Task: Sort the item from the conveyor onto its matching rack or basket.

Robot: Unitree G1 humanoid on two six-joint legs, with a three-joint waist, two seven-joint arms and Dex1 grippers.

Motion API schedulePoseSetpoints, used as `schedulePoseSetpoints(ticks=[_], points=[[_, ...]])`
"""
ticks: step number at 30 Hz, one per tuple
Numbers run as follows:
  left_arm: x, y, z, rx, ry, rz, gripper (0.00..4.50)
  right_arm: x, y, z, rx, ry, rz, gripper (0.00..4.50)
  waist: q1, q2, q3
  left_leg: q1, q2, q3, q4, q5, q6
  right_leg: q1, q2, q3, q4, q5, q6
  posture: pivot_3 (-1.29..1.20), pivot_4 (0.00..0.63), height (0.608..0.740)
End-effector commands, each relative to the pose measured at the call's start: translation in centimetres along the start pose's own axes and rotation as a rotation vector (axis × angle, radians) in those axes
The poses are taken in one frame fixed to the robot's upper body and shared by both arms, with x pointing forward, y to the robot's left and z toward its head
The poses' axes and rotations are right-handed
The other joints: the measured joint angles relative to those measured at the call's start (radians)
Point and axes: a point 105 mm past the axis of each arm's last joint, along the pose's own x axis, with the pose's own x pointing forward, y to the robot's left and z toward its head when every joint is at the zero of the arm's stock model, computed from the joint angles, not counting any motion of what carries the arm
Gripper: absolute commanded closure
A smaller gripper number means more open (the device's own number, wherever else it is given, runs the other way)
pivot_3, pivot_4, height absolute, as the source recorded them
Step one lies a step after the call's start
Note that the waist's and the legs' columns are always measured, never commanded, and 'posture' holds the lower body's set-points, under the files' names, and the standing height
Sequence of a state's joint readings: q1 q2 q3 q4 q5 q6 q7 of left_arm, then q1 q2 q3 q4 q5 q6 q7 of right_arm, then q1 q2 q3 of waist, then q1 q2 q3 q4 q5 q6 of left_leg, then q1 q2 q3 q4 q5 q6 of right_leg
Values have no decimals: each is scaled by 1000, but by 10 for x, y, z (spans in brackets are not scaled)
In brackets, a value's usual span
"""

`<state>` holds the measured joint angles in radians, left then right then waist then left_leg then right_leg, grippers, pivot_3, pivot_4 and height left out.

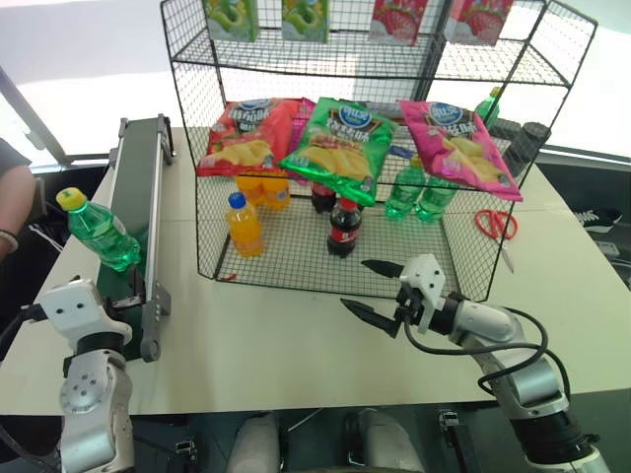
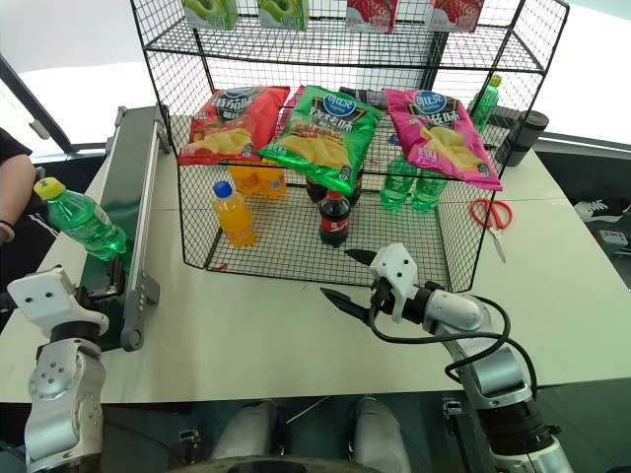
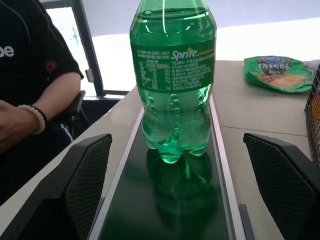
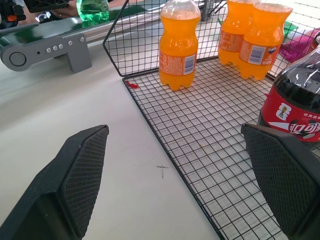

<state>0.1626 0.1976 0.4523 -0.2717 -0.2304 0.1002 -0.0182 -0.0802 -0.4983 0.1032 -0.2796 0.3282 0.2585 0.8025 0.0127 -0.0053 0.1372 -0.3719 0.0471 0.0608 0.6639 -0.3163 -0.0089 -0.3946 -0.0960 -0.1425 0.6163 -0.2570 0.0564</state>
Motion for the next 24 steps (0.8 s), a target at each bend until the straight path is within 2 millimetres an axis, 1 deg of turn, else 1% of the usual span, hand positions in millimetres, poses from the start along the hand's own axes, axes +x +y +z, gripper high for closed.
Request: schedulePoseSetpoints(ticks=[1,15,18,19,20,23,24], points=[[1,8,10,9,-45,26,0,2,5,11,-24,-40,23,74,0,0,0,0,0,0,0,0,0,0,0,0,0,0,0,0,150,736],[5,12,12,7,-52,42,0,4,6,12,-25,-44,27,74,0,0,0,0,0,0,0,0,0,0,0,0,0,0,0,0,150,736],[4,13,12,-2,-53,46,819,4,6,12,-24,-44,28,0,0,0,0,0,0,0,0,0,0,0,0,0,0,0,0,0,150,736],[3,14,11,-1,-52,48,1315,4,6,12,-24,-44,28,0,0,0,0,0,0,0,0,0,0,0,0,0,0,0,0,0,150,736],[2,14,11,0,-50,49,1597,3,6,12,-24,-44,29,0,0,0,0,0,0,0,0,0,0,0,0,0,0,0,0,0,150,736],[2,15,11,14,-51,45,1609,3,7,15,-24,-43,39,0,0,0,0,0,0,0,0,0,0,0,0,0,0,0,0,0,150,736],[3,13,18,11,-71,18,1609,3,8,18,-22,-45,51,0,0,0,0,0,0,0,0,0,0,0,0,0,0,0,0,0,150,736]])
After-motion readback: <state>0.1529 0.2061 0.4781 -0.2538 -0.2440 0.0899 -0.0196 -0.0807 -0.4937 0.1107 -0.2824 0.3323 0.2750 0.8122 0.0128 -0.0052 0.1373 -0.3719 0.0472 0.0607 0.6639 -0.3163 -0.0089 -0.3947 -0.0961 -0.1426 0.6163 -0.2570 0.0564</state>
